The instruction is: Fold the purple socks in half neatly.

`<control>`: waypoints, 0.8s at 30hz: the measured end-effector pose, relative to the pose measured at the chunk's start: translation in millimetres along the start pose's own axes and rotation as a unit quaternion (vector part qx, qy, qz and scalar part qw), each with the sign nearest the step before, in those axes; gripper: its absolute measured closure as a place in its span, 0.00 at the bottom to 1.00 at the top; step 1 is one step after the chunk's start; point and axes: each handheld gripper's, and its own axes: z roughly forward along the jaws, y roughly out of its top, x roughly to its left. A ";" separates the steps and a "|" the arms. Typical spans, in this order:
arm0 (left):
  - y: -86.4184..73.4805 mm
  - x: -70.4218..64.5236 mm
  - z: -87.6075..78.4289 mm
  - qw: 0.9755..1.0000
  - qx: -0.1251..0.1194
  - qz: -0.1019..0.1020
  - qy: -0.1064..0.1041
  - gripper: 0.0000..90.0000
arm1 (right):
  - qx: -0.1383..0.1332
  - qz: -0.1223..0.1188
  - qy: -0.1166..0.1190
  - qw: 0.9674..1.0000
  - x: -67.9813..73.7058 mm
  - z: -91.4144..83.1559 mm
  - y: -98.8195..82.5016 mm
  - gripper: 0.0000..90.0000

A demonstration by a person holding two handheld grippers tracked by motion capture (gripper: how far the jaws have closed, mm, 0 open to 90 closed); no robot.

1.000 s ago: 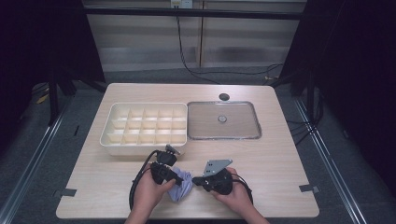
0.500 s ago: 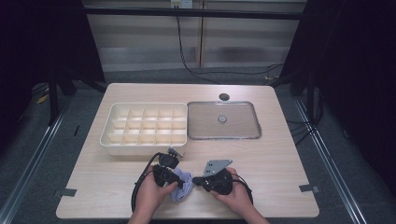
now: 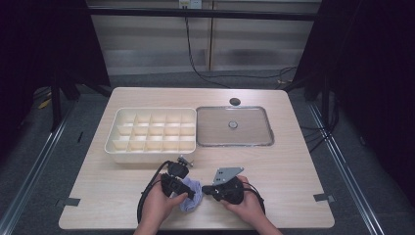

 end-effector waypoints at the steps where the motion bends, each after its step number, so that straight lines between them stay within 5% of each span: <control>1: 0.1 0.1 -0.8 1.000 0.000 0.000 -0.001 0.75 | 0.000 0.000 0.000 1.000 0.0 0.0 0.0 0.98; 10: 2.3 1.7 -22.3 1.000 -0.021 0.002 0.004 0.69 | 0.001 -0.001 0.000 1.000 0.1 0.1 0.2 0.98; 24: -4.1 22.1 -37.3 0.999 -0.040 -0.026 0.018 0.67 | -0.001 0.000 0.000 1.000 -0.1 0.1 0.0 0.98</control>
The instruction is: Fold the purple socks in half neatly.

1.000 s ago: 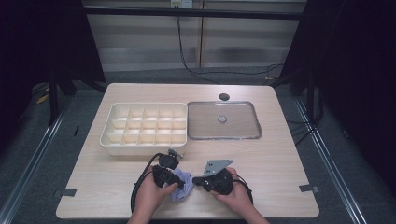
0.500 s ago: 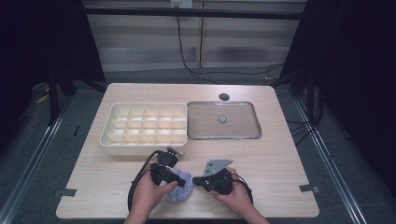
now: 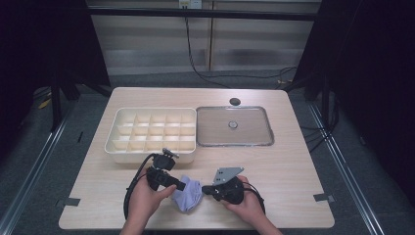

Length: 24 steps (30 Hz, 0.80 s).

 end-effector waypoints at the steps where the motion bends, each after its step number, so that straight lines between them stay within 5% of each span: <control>1: -0.1 1.0 -0.5 1.000 0.001 -0.001 0.000 0.66 | 0.000 -0.001 0.001 1.000 0.0 0.0 0.0 0.98; 24: -7.4 15.0 12.8 0.999 0.018 -0.030 -0.008 0.69 | 0.000 0.002 0.000 1.000 0.0 -0.1 -0.2 0.98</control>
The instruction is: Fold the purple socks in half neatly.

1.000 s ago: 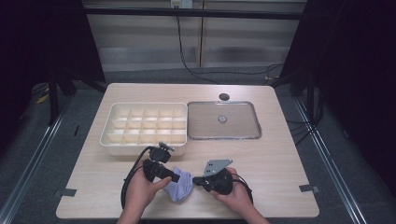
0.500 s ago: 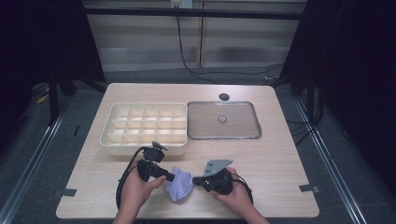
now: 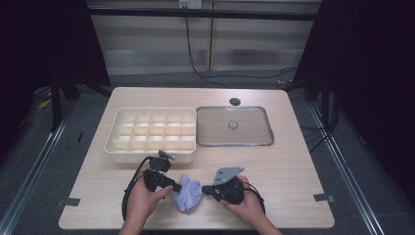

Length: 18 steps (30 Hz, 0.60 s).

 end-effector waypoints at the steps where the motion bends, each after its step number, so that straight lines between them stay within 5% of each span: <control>1: 0.1 -0.4 0.4 1.000 -0.001 -0.001 0.000 0.69 | 0.000 0.000 0.000 1.000 0.0 0.0 -0.1 0.98; 18: 0.6 -2.2 6.0 1.000 0.005 -0.009 -0.021 0.76 | 0.000 0.001 0.000 1.000 0.1 0.0 0.0 0.98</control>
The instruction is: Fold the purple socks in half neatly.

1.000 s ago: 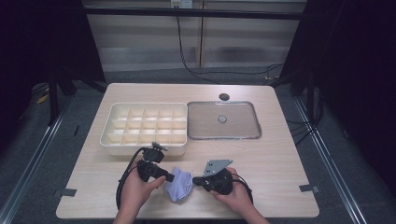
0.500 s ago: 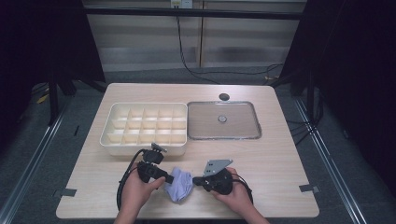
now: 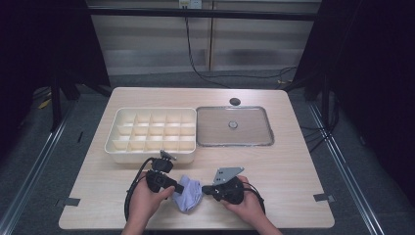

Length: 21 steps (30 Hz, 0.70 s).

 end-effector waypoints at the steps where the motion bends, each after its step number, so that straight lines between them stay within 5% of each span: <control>1: -0.1 -0.1 0.6 1.000 -0.002 -0.002 -0.001 0.77 | 0.000 0.001 0.000 1.000 0.0 0.0 0.0 0.98; 21: -0.1 -2.3 0.9 1.000 0.004 -0.009 -0.013 0.88 | 0.000 0.003 0.001 1.000 0.4 0.2 0.1 0.98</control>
